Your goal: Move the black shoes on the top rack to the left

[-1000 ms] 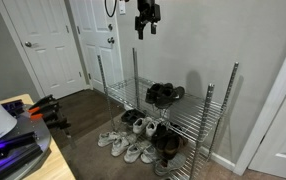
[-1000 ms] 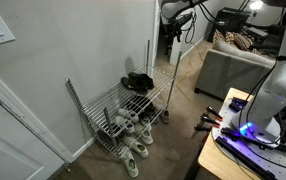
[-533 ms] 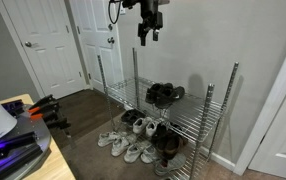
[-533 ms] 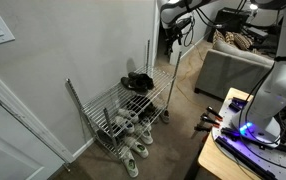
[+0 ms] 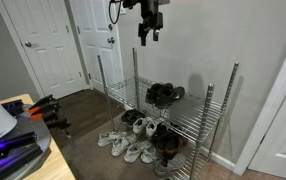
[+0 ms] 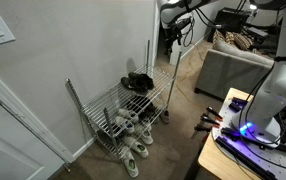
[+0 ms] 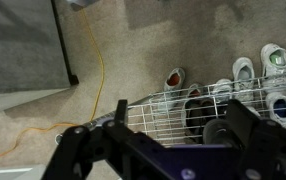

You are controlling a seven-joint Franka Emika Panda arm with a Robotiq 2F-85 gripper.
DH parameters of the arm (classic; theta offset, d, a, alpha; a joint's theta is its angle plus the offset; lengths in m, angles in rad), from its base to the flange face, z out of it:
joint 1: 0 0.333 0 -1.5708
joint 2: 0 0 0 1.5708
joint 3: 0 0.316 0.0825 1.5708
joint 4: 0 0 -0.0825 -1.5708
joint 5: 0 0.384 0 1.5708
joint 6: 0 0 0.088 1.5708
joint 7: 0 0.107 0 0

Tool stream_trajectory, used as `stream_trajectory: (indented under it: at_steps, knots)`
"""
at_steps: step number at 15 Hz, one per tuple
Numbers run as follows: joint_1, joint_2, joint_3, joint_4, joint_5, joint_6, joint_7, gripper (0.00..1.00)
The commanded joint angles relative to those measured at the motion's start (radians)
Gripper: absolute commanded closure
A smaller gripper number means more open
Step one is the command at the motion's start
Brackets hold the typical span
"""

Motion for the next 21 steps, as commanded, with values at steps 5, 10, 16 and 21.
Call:
stream_trajectory:
  at_steps: [5,10,16,21]
  knots:
    - [-0.019,0.168,0.019,0.024,0.157,0.156,-0.012,0.00]
    - [-0.027,0.278,0.043,0.044,0.212,0.255,-0.052,0.00]
    - [-0.048,0.380,0.104,0.045,0.315,0.536,-0.128,0.00]
    - [-0.051,0.411,0.126,0.047,0.306,0.555,-0.206,0.00]
